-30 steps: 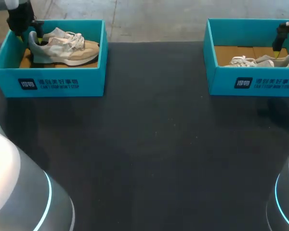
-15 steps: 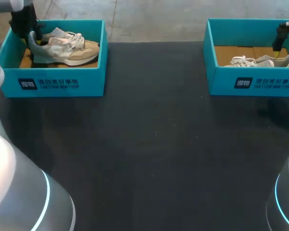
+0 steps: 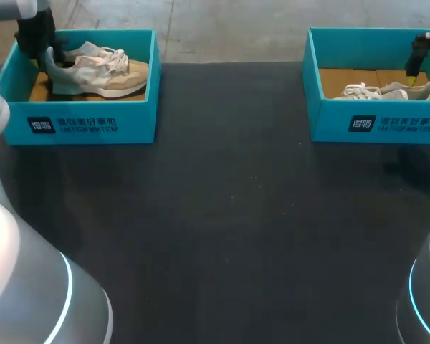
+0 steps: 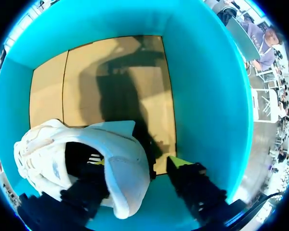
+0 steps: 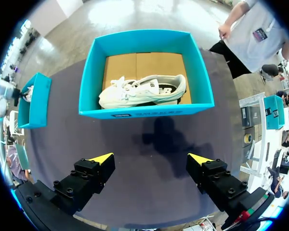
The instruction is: Take the shoe out of the shoebox, open the shoe tongue, remove and reinsert the insole, then place the shoe into the shoebox
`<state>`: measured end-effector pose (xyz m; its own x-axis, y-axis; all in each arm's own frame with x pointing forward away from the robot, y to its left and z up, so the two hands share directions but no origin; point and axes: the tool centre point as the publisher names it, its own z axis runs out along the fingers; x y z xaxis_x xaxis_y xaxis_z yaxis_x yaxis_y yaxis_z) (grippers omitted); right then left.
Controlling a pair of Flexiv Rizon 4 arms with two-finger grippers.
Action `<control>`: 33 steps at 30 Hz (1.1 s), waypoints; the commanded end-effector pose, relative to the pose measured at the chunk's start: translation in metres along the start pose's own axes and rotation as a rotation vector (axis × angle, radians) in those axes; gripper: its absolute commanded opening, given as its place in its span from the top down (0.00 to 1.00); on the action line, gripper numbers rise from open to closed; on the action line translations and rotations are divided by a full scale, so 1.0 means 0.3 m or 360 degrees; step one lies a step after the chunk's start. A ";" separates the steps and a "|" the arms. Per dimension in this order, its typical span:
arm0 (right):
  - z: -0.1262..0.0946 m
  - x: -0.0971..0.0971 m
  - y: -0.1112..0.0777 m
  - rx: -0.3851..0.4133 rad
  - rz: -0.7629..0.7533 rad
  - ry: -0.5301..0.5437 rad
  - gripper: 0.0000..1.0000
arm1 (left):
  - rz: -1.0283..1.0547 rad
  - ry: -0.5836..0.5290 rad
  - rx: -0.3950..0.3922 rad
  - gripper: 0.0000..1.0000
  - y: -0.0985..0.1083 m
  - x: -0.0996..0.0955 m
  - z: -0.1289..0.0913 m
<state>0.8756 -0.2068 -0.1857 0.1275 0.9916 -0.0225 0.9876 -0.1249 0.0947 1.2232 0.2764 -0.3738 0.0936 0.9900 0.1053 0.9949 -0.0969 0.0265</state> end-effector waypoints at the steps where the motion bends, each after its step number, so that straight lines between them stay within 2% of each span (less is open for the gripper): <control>1: 0.001 0.000 -0.003 -0.0003 0.0000 -0.0002 0.00 | -0.0003 -0.0001 0.0017 0.05 0.011 0.008 0.016; 5: 0.001 0.000 -0.003 -0.0003 0.0000 -0.0002 0.00 | -0.0012 -0.0002 0.0024 0.15 0.009 0.003 0.030; 10: 0.001 0.000 -0.003 -0.0003 0.0000 -0.0002 0.00 | -0.0018 -0.0006 0.0033 0.47 0.005 -0.012 0.047; 11: 0.001 0.000 -0.003 -0.0003 0.0000 -0.0002 0.00 | -0.0017 -0.0006 0.0034 0.51 0.005 -0.014 0.050; 14: 0.001 0.000 -0.003 -0.0003 0.0000 -0.0002 0.00 | -0.0022 -0.0007 0.0038 0.53 0.004 -0.016 0.059; 16: 0.001 0.000 -0.003 -0.0003 0.0000 -0.0002 0.00 | -0.0025 -0.0008 0.0041 0.51 0.003 -0.015 0.063; 17: 0.001 0.000 -0.003 -0.0003 0.0000 -0.0002 0.00 | -0.0027 -0.0007 0.0044 0.45 0.002 -0.015 0.066; 19: 0.001 0.000 -0.003 -0.0003 0.0000 -0.0002 0.00 | -0.0029 -0.0006 0.0046 0.40 0.002 -0.014 0.070; 20: 0.001 0.000 -0.003 -0.0003 0.0000 -0.0002 0.00 | -0.0031 -0.0004 0.0047 0.43 0.002 -0.013 0.071; 22: 0.001 0.000 -0.003 -0.0003 0.0000 -0.0002 0.00 | -0.0036 -0.0002 0.0048 0.56 0.002 -0.013 0.074; 23: 0.001 0.000 -0.003 -0.0003 0.0000 -0.0002 0.00 | -0.0037 0.0000 0.0046 0.67 0.002 -0.013 0.076; 25: 0.001 0.000 -0.003 -0.0003 0.0000 -0.0002 0.00 | -0.0036 0.0005 0.0044 1.00 0.002 -0.014 0.078; 33: 0.001 0.000 -0.003 -0.0003 0.0000 -0.0002 0.00 | -0.0029 -0.0011 0.0036 1.00 0.002 -0.020 0.075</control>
<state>0.8756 -0.2068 -0.1857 0.1275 0.9916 -0.0225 0.9877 -0.1248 0.0946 1.2178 0.2755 -0.3937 0.0723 0.9921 0.1029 0.9971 -0.0744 0.0160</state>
